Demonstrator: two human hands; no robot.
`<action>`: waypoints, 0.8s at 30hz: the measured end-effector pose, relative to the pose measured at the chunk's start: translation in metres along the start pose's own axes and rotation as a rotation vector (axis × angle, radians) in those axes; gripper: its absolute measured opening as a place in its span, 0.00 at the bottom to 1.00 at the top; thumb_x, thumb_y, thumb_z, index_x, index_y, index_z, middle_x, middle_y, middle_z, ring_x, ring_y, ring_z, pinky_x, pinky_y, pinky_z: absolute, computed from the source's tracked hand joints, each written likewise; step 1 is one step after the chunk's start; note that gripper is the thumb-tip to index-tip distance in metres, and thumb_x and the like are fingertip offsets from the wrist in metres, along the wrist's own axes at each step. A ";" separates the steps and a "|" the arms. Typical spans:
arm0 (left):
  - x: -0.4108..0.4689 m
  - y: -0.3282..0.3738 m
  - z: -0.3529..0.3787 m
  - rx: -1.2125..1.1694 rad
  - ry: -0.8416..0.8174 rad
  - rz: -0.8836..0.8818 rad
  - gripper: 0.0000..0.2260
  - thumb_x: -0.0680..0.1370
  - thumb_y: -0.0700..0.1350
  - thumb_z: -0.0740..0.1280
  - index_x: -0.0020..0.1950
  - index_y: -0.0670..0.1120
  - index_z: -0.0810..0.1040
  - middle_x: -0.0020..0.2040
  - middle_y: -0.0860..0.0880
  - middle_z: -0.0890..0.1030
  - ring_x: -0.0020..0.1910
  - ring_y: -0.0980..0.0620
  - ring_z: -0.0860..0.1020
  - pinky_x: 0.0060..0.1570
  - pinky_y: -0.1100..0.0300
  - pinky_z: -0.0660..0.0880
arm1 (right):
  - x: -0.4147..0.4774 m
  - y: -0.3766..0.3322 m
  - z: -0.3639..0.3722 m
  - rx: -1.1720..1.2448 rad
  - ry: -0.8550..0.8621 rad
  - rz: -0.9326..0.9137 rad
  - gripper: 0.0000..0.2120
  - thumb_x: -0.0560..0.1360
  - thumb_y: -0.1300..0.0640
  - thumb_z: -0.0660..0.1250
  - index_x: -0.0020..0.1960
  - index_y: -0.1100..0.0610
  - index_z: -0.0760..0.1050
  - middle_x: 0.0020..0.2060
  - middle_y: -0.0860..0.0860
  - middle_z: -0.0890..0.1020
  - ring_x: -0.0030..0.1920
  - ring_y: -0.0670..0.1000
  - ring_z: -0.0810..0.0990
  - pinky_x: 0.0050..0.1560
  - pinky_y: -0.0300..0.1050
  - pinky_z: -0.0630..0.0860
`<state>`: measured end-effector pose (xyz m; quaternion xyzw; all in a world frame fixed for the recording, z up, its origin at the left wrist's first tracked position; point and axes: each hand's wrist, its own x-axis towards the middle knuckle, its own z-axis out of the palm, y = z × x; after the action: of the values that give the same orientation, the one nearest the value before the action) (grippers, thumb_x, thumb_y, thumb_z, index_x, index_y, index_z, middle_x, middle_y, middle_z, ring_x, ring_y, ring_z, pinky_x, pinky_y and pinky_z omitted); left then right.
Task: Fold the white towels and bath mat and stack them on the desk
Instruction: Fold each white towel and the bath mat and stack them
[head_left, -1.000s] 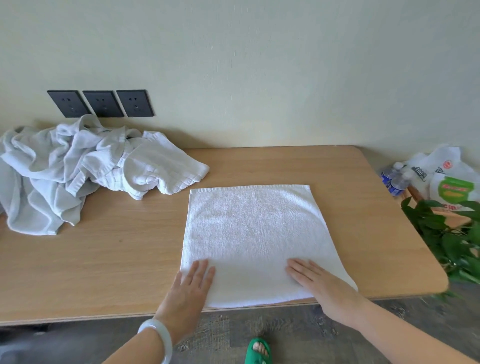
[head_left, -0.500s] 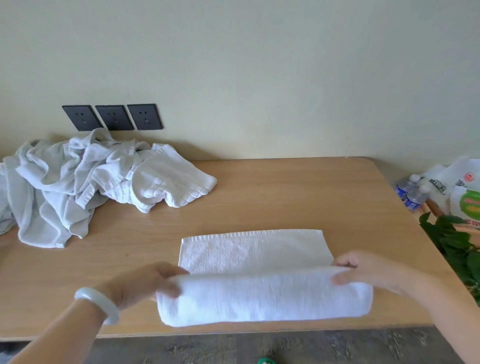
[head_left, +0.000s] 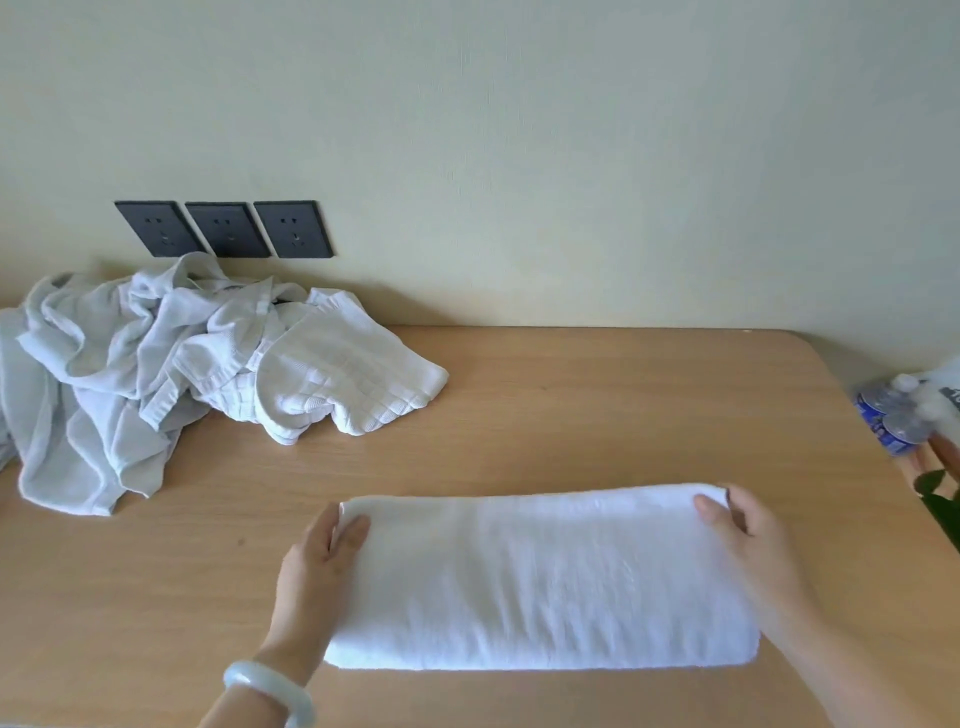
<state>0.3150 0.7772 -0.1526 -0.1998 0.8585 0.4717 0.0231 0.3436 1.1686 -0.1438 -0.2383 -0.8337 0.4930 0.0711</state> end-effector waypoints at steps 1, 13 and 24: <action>0.007 0.003 0.004 0.020 0.005 0.002 0.12 0.79 0.49 0.66 0.56 0.41 0.76 0.48 0.42 0.81 0.51 0.38 0.77 0.44 0.51 0.69 | 0.005 0.000 0.006 -0.027 0.023 0.004 0.14 0.74 0.40 0.64 0.38 0.48 0.67 0.30 0.42 0.65 0.33 0.46 0.66 0.35 0.43 0.62; 0.024 -0.004 0.031 0.113 0.078 -0.009 0.07 0.81 0.48 0.62 0.48 0.45 0.73 0.40 0.44 0.80 0.43 0.38 0.76 0.42 0.52 0.68 | 0.030 0.029 0.043 -0.414 0.071 0.069 0.13 0.81 0.49 0.57 0.40 0.54 0.64 0.31 0.56 0.76 0.35 0.60 0.75 0.34 0.52 0.67; 0.004 -0.020 -0.004 0.155 -0.054 -0.253 0.11 0.78 0.53 0.66 0.46 0.45 0.75 0.41 0.45 0.81 0.41 0.43 0.78 0.37 0.54 0.70 | 0.016 0.031 0.011 -0.314 0.003 0.341 0.14 0.75 0.48 0.68 0.38 0.54 0.66 0.31 0.47 0.70 0.34 0.53 0.70 0.32 0.46 0.62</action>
<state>0.3191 0.7635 -0.1676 -0.2911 0.8594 0.4025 0.1210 0.3362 1.1798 -0.1779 -0.3845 -0.8477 0.3619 -0.0501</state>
